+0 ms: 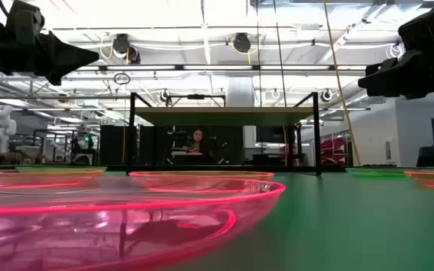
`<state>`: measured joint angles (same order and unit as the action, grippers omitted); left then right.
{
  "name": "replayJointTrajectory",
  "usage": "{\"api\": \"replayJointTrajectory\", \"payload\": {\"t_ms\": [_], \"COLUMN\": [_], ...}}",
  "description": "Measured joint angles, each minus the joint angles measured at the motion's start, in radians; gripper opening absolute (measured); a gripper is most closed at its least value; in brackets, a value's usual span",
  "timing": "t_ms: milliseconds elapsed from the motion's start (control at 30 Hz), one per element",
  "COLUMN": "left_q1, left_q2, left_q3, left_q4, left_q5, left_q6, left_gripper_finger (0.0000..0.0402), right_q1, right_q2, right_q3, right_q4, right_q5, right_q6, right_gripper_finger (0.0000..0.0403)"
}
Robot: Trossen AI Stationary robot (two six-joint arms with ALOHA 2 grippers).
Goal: Place and stack plates onto a shelf
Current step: Put the middle orange plate on the shelf
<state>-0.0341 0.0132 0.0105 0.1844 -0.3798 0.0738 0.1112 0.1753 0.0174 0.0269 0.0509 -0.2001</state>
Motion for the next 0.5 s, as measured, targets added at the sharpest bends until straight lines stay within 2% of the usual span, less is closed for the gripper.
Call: {"api": "replayJointTrajectory", "payload": {"t_ms": [233,500], "left_q1": [0.000,0.000], "left_q2": [0.000,0.000], "left_q3": [0.000,0.000], "left_q4": [0.000,0.000], "left_q5": [0.000,0.000], "left_q6": [0.000,0.000], "left_gripper_finger": [0.0001,0.0001], "right_q1": [0.000,0.000], "right_q2": [0.000,0.000], "right_q3": [0.000,0.000], "right_q4": [-0.001,0.006], "right_q5": [0.000,-0.001], "right_q6": [0.083,0.086], "right_gripper_finger": [0.0000,0.0000]}}
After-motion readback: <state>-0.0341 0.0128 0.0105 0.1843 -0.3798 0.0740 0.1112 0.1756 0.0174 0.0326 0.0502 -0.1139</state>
